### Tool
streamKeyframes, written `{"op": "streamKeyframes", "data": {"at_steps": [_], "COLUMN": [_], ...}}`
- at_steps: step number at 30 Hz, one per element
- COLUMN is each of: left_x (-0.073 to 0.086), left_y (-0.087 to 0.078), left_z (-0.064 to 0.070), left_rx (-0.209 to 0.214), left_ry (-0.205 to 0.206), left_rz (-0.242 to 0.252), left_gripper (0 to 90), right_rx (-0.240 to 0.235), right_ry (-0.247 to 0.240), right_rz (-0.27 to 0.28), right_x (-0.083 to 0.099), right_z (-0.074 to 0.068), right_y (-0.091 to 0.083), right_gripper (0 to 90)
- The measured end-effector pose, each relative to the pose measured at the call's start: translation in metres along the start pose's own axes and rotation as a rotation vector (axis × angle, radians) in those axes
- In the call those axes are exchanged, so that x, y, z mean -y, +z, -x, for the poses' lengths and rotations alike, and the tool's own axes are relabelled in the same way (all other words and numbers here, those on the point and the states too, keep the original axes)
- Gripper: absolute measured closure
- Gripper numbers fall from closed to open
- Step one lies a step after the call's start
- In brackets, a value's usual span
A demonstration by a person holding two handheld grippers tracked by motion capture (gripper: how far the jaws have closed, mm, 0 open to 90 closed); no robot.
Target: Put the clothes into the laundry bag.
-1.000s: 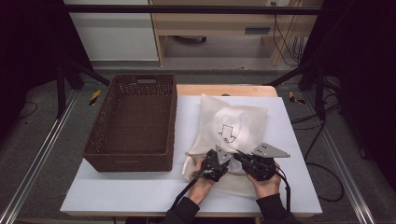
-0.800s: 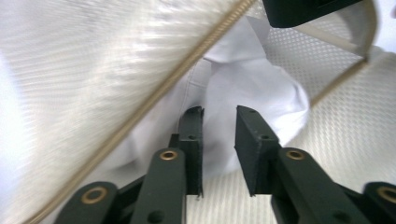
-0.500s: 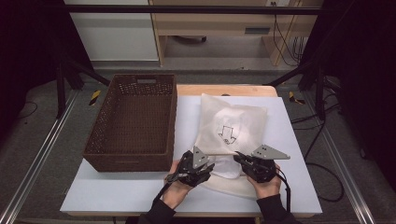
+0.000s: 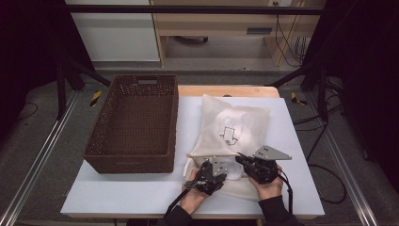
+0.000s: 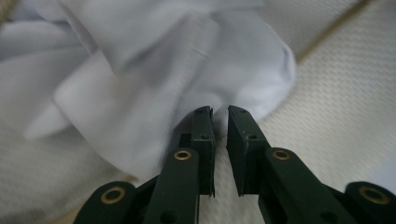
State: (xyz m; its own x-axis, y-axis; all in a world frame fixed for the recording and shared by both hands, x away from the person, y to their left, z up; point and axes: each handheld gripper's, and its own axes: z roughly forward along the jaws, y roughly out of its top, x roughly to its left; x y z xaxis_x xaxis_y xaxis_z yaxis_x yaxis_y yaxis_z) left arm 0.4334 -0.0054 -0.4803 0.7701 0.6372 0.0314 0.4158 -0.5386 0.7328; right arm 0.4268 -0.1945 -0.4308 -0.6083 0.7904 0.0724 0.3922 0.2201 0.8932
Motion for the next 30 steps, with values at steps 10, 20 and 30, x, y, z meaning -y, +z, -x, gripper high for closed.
{"op": "streamKeyframes", "data": {"at_steps": [10,20,30], "left_x": [-0.023,-0.023,-0.011], "left_y": [0.023,0.034,-0.009], "left_z": [-0.007,-0.011,0.005], "left_rx": [-0.065,-0.131,-0.099], "left_ry": [-0.01,-0.015,0.018], "left_rz": [0.058,0.053,0.116], "left_gripper": [83.8,83.7,69.0], "right_rx": [0.003,0.006,0.007], "right_ry": [0.003,0.001,0.003], "right_rz": [0.001,-0.004,-0.002], "right_x": [0.0,0.0,0.0], "right_z": [0.0,0.0,0.001], "right_y": [-0.001,0.0,0.0], "right_gripper": [87.7,87.8,87.8]}}
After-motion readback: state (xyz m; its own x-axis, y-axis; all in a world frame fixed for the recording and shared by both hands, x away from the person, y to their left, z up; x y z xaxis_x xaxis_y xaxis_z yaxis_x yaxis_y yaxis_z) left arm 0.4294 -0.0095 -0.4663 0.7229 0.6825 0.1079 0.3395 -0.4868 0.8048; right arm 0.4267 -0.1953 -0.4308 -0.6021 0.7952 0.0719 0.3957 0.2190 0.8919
